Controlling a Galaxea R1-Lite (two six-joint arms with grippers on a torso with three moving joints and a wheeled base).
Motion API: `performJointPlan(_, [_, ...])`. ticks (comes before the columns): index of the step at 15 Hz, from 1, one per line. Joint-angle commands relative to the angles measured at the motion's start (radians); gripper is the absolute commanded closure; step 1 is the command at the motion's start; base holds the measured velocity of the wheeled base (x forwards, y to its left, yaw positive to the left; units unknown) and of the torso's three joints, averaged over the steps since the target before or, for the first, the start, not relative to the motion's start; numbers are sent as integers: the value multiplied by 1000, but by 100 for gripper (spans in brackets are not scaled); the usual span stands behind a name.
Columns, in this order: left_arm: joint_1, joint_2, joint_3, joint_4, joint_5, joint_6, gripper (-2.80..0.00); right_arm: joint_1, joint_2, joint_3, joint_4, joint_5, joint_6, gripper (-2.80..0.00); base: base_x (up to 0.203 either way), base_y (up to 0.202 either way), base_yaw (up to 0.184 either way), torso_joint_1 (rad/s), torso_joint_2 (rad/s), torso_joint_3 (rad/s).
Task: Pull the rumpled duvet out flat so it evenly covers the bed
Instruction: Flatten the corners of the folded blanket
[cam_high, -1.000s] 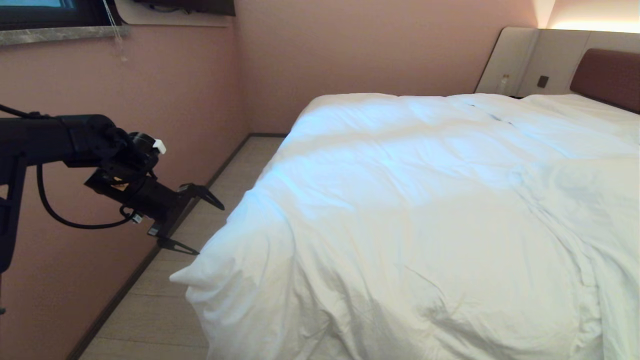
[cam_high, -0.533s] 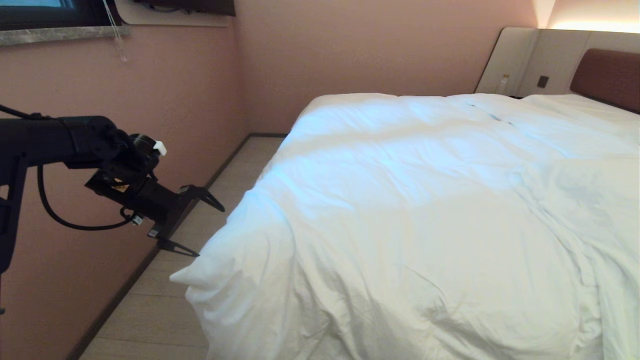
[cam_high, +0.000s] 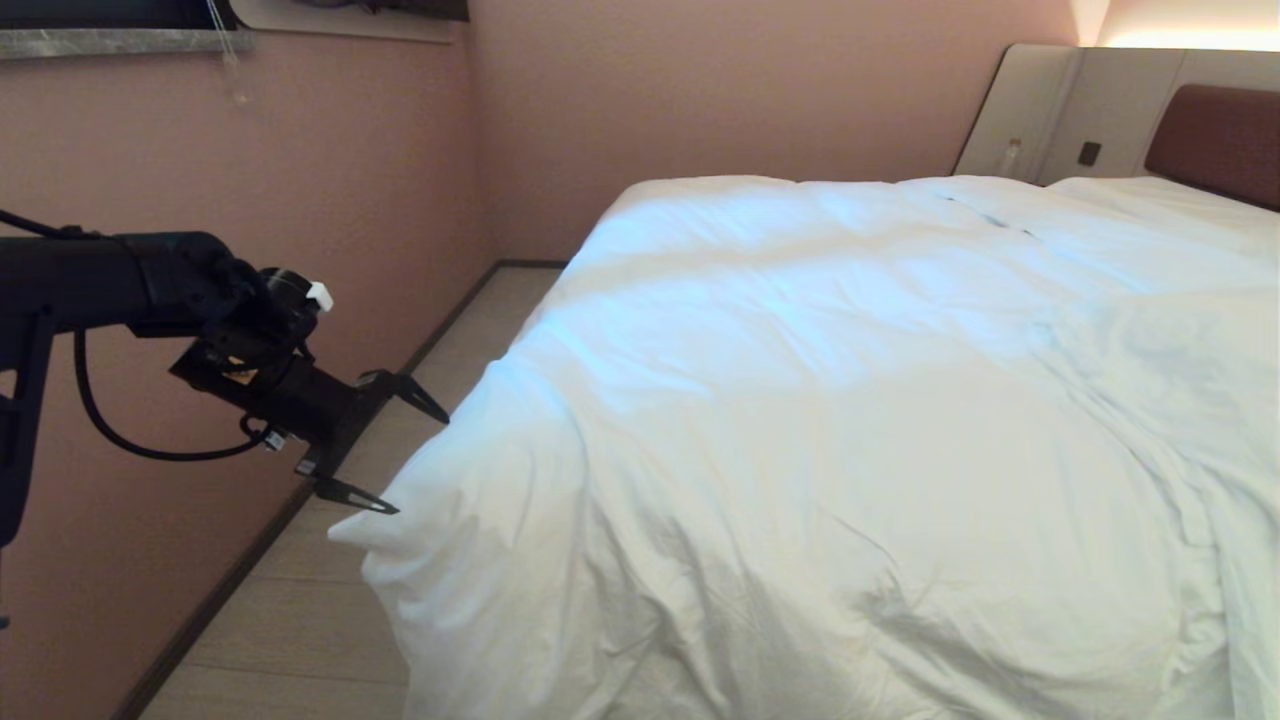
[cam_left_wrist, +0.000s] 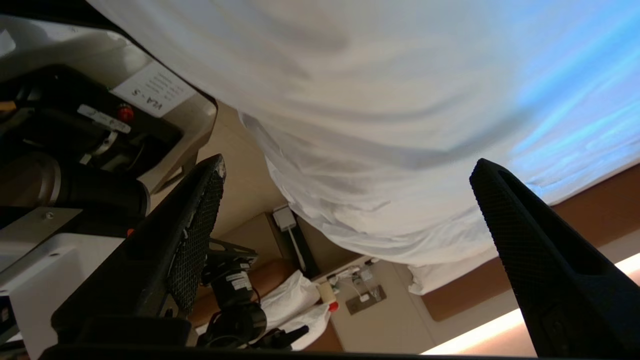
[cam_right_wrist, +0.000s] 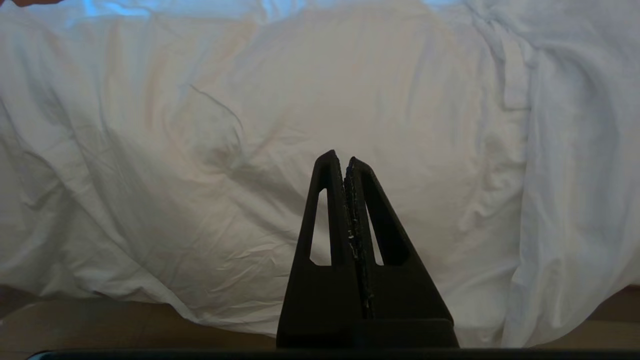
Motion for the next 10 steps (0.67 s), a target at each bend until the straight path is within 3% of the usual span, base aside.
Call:
performJointPlan(1, [0, -3, 0, 6, -4, -6, -280, 0, 0, 0, -1, 1, 1, 0, 0, 0, 0, -133, 359, 219])
performJointPlan(10, [-22, 34, -19, -20, 21, -43, -280, 0, 0, 0, -1, 1, 1, 0, 0, 0, 0, -19, 54, 34])
